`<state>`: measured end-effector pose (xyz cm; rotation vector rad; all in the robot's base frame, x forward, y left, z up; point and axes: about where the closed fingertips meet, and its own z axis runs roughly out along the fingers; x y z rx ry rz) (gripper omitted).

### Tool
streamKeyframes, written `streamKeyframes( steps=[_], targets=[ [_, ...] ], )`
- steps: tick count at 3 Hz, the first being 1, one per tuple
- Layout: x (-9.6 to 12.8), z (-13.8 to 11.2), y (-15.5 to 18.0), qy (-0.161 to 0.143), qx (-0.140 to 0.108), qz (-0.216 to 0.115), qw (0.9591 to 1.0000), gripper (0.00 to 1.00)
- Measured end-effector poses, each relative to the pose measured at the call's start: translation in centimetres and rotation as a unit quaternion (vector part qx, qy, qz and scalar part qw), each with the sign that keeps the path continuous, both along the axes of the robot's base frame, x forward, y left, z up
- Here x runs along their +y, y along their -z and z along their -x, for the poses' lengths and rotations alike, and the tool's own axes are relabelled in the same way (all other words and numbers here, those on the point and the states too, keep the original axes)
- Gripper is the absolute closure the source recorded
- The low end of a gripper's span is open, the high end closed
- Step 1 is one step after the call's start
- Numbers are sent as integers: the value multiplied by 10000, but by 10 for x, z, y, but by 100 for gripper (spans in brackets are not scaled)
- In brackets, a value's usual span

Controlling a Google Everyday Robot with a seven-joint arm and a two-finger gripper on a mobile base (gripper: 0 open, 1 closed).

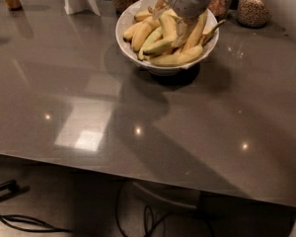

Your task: Pick banana from white bowl

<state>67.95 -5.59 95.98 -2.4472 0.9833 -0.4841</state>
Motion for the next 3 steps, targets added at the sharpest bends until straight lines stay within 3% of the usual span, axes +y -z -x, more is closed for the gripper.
streamKeyframes(
  steps=[3],
  targets=[
    [-13,-21,23,207,201,271,9992,42]
  ],
)
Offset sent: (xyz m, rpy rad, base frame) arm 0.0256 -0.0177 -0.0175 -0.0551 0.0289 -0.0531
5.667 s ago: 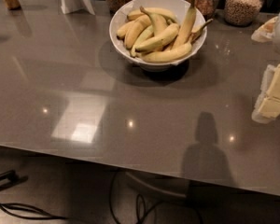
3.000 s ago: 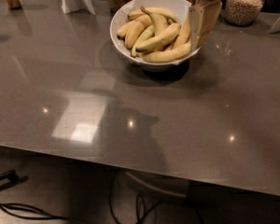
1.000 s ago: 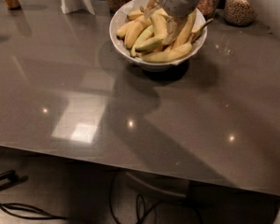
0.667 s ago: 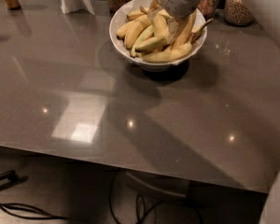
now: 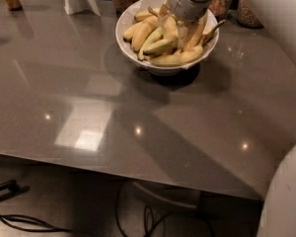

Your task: Pick banana from white bowl

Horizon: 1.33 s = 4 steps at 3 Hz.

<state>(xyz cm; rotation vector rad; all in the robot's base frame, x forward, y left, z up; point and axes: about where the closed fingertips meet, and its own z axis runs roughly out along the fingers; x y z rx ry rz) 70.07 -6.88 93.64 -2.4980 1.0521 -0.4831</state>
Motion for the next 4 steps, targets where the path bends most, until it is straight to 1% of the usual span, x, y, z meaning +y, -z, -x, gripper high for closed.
streamKeyframes(
  steps=[1,2,3,4],
  targets=[
    [-1,0,11,35,125,68,9999,44],
    [-1,0,11,37,126,66,9999,63],
    [-1,2,11,104,176,-3,9998,85],
    [-4,11,0,184,135,-171,9996,100]
  ],
)
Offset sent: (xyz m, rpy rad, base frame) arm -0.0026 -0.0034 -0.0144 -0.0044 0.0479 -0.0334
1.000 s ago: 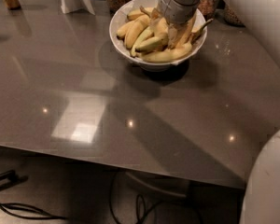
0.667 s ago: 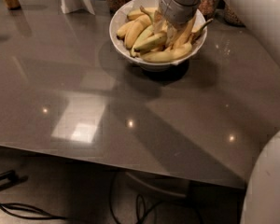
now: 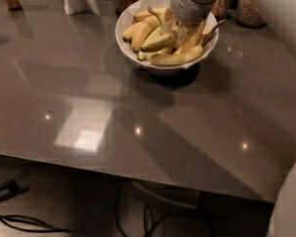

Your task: Pick banana from white bowl

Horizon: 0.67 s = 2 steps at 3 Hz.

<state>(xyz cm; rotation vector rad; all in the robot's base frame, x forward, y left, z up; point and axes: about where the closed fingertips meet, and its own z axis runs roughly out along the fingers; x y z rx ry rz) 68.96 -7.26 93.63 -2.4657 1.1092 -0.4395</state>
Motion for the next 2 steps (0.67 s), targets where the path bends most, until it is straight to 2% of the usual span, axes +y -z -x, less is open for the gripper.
streamKeyframes(
  steps=[2],
  targets=[
    [-10,39,-38,-10,-302,-429,9986,100]
  ],
)
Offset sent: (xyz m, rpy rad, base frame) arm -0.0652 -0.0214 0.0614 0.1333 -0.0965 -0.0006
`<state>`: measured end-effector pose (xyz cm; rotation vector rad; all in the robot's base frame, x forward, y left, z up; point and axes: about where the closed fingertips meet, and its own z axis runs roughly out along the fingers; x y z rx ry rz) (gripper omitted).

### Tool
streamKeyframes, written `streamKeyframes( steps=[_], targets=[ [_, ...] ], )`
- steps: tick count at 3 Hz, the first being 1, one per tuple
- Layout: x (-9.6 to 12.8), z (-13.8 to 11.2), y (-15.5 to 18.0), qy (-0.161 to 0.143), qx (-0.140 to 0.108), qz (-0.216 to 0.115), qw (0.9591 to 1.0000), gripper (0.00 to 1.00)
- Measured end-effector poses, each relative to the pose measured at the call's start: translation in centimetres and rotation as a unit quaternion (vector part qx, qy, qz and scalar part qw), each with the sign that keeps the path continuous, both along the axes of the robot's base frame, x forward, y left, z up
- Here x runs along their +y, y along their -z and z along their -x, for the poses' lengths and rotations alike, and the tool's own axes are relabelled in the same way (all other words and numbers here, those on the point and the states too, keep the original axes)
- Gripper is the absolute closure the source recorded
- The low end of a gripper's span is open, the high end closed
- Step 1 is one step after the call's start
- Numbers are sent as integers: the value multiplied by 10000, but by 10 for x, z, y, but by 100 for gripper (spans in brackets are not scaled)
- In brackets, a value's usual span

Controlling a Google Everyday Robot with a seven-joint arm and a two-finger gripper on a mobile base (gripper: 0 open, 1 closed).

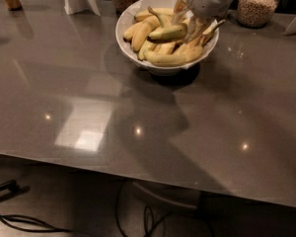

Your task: Pick banana from white bowl

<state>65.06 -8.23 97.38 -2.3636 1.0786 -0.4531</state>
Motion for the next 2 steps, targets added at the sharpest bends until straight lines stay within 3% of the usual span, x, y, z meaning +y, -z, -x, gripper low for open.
streamKeyframes(
  steps=[1,2],
  targets=[
    [-6,24,-12,-123,-21,-221,9997,100],
    [-17,64,-22,-361,164,-508,9979,100]
  ],
)
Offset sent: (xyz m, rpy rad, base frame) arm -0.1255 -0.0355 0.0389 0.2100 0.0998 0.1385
